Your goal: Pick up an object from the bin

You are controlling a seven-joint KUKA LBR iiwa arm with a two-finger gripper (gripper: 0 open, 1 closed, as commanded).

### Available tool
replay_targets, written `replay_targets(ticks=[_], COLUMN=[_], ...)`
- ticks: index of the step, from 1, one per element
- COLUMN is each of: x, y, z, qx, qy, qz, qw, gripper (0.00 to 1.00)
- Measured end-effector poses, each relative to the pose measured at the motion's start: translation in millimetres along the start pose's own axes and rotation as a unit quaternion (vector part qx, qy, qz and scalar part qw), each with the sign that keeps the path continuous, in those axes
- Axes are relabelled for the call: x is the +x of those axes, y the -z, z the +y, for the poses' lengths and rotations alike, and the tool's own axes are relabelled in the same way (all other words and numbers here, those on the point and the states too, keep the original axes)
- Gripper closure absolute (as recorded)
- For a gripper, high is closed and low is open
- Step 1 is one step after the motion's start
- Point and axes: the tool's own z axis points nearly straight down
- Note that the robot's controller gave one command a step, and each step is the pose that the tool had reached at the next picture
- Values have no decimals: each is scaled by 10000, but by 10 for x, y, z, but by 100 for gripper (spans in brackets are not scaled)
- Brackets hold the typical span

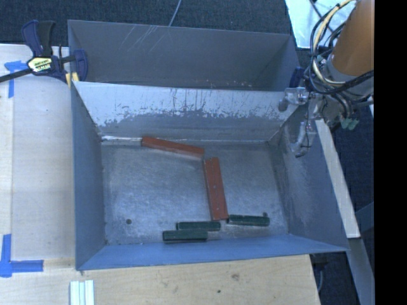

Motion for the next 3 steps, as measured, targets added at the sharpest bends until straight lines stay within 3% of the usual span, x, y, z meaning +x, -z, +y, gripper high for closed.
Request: replay_targets(ticks=[1,2,3], x=[331,1053,1025], y=[-933,-663,-1238], z=[351,841,985], qx=[1,-10,-16], qy=[281,1117,1020], qz=[-8,36,36], qw=[9996,9937,9948], gripper=[0,0,0])
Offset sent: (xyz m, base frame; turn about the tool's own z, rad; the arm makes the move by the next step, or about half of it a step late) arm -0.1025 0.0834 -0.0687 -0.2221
